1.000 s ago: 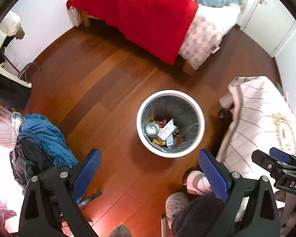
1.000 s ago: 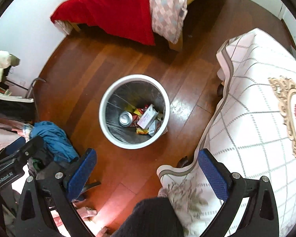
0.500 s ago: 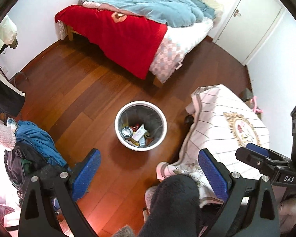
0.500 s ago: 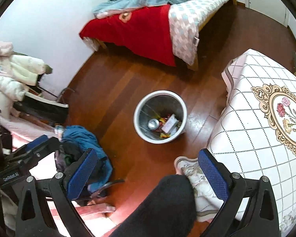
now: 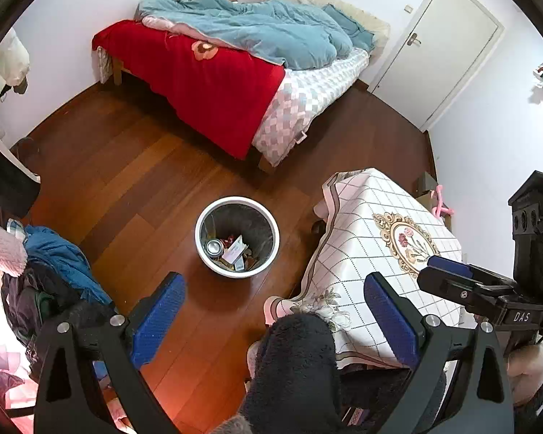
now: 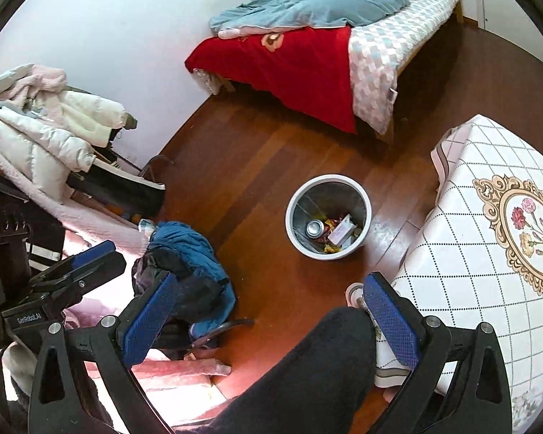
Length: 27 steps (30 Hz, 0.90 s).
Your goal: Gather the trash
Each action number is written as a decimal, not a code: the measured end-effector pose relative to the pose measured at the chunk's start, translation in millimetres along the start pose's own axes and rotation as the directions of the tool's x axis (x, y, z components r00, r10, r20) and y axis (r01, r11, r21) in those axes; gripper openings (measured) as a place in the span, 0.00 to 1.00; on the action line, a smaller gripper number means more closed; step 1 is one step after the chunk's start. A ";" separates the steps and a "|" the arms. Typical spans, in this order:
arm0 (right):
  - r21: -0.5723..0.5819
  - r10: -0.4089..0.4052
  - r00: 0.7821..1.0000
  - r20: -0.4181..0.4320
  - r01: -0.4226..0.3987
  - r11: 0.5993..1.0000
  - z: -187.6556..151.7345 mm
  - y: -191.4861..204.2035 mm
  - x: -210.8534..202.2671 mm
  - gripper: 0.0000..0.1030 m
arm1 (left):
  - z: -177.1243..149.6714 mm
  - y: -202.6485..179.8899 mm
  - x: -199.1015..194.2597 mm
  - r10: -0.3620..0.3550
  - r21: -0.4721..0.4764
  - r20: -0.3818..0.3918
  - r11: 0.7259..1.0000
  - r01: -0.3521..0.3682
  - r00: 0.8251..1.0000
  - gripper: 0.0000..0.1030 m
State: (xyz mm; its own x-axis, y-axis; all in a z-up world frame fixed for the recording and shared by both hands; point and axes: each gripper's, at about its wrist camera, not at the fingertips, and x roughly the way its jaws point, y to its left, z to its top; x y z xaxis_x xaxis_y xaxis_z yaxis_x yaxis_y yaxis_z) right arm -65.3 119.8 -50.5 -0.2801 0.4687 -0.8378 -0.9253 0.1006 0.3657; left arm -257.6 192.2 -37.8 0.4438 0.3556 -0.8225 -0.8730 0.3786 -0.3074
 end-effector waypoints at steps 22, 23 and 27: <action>-0.042 0.007 1.000 -0.007 -0.007 0.999 2.7 20.7 -8.9 1.00 | -2.4 -4.4 -19.7 0.000 0.010 0.042 1.000 -0.001 0.999 0.98; -0.041 0.008 1.000 -0.008 -0.009 0.999 2.4 20.2 -8.7 1.00 | -2.5 -4.7 -19.6 0.002 0.009 0.042 1.000 -0.003 0.999 0.99; -0.037 0.009 1.000 -0.011 -0.009 0.999 1.3 19.5 -9.5 1.00 | -2.0 -4.7 -20.0 0.002 0.008 0.042 1.000 -0.003 0.999 1.00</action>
State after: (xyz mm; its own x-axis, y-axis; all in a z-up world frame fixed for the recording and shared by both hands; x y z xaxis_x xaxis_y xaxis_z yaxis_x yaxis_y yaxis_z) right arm -80.4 118.4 -34.9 -0.2910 0.4597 -0.8390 -0.9316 0.0637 0.3580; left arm -262.7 181.6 -20.8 0.4500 0.3923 -0.8022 -0.8726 0.3843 -0.3015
